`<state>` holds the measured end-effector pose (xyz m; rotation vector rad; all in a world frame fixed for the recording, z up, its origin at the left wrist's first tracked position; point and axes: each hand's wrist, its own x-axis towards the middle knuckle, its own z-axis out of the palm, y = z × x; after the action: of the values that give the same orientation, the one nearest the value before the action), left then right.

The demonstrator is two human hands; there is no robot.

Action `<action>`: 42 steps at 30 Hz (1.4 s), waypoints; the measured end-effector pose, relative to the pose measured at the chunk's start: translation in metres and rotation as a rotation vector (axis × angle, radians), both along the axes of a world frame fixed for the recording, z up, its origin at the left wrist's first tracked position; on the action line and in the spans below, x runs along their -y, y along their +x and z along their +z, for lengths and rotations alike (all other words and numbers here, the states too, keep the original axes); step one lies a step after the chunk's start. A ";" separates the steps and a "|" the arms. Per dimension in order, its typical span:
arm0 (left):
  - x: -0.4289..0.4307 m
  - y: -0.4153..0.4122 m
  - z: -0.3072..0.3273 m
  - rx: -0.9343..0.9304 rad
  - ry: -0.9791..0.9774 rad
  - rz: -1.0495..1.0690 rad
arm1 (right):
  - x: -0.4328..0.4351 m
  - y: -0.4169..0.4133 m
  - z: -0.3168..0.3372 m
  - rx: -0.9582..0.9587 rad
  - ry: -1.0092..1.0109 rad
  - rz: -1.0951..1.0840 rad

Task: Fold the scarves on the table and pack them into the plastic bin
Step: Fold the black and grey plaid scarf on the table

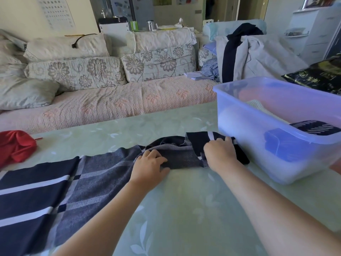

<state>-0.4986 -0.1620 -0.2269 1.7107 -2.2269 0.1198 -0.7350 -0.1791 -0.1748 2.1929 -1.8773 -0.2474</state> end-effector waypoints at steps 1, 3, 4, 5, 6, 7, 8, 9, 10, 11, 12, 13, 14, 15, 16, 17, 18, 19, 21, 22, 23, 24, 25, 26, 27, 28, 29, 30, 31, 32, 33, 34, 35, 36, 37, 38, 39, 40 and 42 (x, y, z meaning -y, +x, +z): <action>0.000 0.000 0.000 0.002 -0.040 -0.015 | 0.000 0.000 0.002 -0.008 0.007 -0.047; 0.001 0.000 0.000 0.017 -0.126 -0.042 | 0.000 0.004 -0.002 0.027 0.010 0.027; 0.002 -0.002 0.001 0.028 -0.139 -0.061 | 0.001 0.009 -0.007 0.099 -0.003 0.123; 0.003 -0.004 0.002 0.027 -0.144 -0.080 | -0.001 0.015 -0.009 0.199 -0.008 0.225; 0.003 -0.007 0.003 0.002 -0.145 -0.093 | -0.005 0.021 -0.011 0.273 0.020 0.297; 0.001 -0.011 0.007 -0.049 -0.132 -0.103 | -0.007 0.026 -0.015 0.330 0.060 0.339; -0.002 -0.017 0.012 -0.128 -0.103 -0.118 | -0.009 0.028 -0.019 0.377 0.094 0.348; -0.005 -0.022 0.017 -0.232 -0.059 -0.137 | -0.010 0.028 -0.021 0.435 0.111 0.340; -0.010 -0.028 0.022 -0.337 0.008 -0.150 | -0.010 0.026 -0.023 0.488 0.101 0.338; -0.016 -0.034 0.028 -0.414 0.089 -0.165 | -0.010 0.022 -0.023 0.518 0.084 0.340; -0.022 -0.039 0.031 -0.451 0.145 -0.188 | -0.010 0.018 -0.020 0.516 0.081 0.342; -0.027 -0.042 0.032 -0.465 0.169 -0.224 | -0.010 0.012 -0.016 0.482 0.081 0.345; -0.031 -0.043 0.031 -0.471 0.172 -0.254 | -0.011 0.006 -0.012 0.413 0.081 0.343; -0.036 -0.041 0.029 -0.473 0.155 -0.273 | -0.015 0.001 -0.004 0.335 0.086 0.328; -0.040 -0.038 0.027 -0.457 0.123 -0.272 | -0.018 -0.003 0.002 0.256 0.096 0.295; -0.045 -0.034 0.024 -0.408 0.079 -0.266 | -0.022 -0.006 0.008 0.177 0.093 0.254; -0.049 -0.029 0.020 -0.335 0.047 -0.266 | -0.026 -0.007 0.012 0.098 0.096 0.205; -0.053 -0.025 0.017 -0.262 0.044 -0.280 | -0.030 -0.008 0.016 0.038 0.106 0.157; -0.063 -0.021 0.010 -0.163 0.123 -0.310 | -0.037 -0.006 0.018 -0.041 0.141 0.086; -0.068 -0.021 0.007 -0.143 0.142 -0.317 | -0.041 -0.003 0.018 -0.066 0.157 0.074; -0.072 -0.022 0.005 -0.148 0.125 -0.323 | -0.045 0.000 0.017 -0.075 0.168 0.083; -0.075 -0.024 0.004 -0.173 0.098 -0.318 | -0.049 0.005 0.017 -0.065 0.171 0.108; -0.078 -0.026 0.005 -0.211 0.098 -0.311 | -0.051 0.010 0.018 -0.019 0.162 0.147; -0.082 -0.030 0.009 -0.256 0.133 -0.326 | -0.054 0.016 0.019 0.059 0.142 0.198; -0.086 -0.034 0.013 -0.292 0.198 -0.368 | -0.056 0.023 0.020 0.144 0.107 0.257; -0.089 -0.037 0.016 -0.309 0.272 -0.423 | -0.057 0.029 0.021 0.233 0.081 0.303; -0.091 -0.040 0.020 -0.317 0.330 -0.462 | -0.056 0.033 0.020 0.340 0.064 0.321; -0.093 -0.042 0.023 -0.337 0.356 -0.458 | -0.055 0.038 0.020 0.440 0.077 0.305; -0.091 -0.041 0.025 -0.378 0.342 -0.415 | -0.052 0.041 0.017 0.493 0.085 0.282; -0.086 -0.038 0.026 -0.421 0.294 -0.347 | -0.050 0.043 0.015 0.505 0.085 0.269; -0.080 -0.034 0.029 -0.442 0.222 -0.282 | -0.046 0.045 0.011 0.476 0.078 0.266; -0.073 -0.028 0.031 -0.436 0.152 -0.225 | -0.042 0.046 0.007 0.443 0.071 0.257; -0.067 -0.022 0.032 -0.424 0.112 -0.174 | -0.036 0.046 0.001 0.407 0.063 0.238; -0.061 -0.015 0.034 -0.418 0.092 -0.133 | -0.031 0.046 -0.004 0.371 0.055 0.211; -0.055 -0.007 0.036 -0.412 0.091 -0.097 | -0.025 0.046 -0.010 0.354 0.037 0.181; -0.049 0.000 0.036 -0.403 0.099 -0.066 | -0.018 0.046 -0.015 0.350 0.011 0.146; -0.043 0.006 0.036 -0.390 0.114 -0.044 | -0.011 0.045 -0.019 0.371 -0.020 0.109; -0.038 0.011 0.035 -0.362 0.134 -0.025 | -0.006 0.046 -0.019 0.396 -0.044 0.061; -0.025 0.017 0.033 -0.292 0.166 0.002 | 0.011 0.043 -0.022 0.568 -0.092 -0.066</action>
<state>-0.4813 -0.1371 -0.1943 1.6878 -2.0655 -0.3033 -0.6916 -0.1904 -0.1970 2.3007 -2.1768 0.4958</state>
